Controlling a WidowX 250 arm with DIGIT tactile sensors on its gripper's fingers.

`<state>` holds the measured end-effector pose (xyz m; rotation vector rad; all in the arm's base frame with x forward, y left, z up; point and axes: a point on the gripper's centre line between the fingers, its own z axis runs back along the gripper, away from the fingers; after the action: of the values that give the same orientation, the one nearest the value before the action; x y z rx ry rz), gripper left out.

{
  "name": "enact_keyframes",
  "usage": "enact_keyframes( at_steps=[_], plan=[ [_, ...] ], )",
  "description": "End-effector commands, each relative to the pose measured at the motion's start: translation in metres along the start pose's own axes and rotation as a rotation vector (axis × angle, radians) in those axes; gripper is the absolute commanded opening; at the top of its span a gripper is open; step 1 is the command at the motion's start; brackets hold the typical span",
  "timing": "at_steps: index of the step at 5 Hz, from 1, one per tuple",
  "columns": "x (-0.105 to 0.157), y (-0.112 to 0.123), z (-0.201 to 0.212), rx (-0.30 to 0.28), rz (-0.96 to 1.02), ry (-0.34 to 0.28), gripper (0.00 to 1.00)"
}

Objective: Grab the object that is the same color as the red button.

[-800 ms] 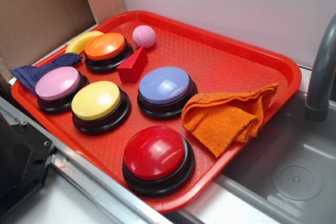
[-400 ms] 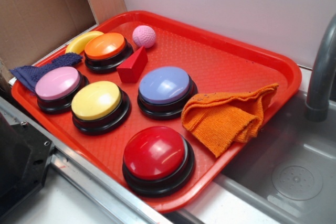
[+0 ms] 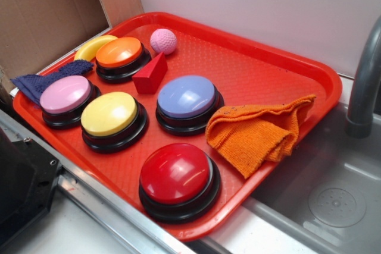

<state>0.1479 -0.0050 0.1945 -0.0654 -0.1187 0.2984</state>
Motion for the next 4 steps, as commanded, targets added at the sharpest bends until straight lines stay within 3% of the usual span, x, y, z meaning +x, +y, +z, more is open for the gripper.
enact_keyframes(
  at_steps=[1,4],
  plan=[
    [0.041,0.014,-0.043,0.009,0.300,-0.075,1.00],
    [0.090,0.014,-0.123,0.067,0.484,-0.144,1.00]
  ],
)
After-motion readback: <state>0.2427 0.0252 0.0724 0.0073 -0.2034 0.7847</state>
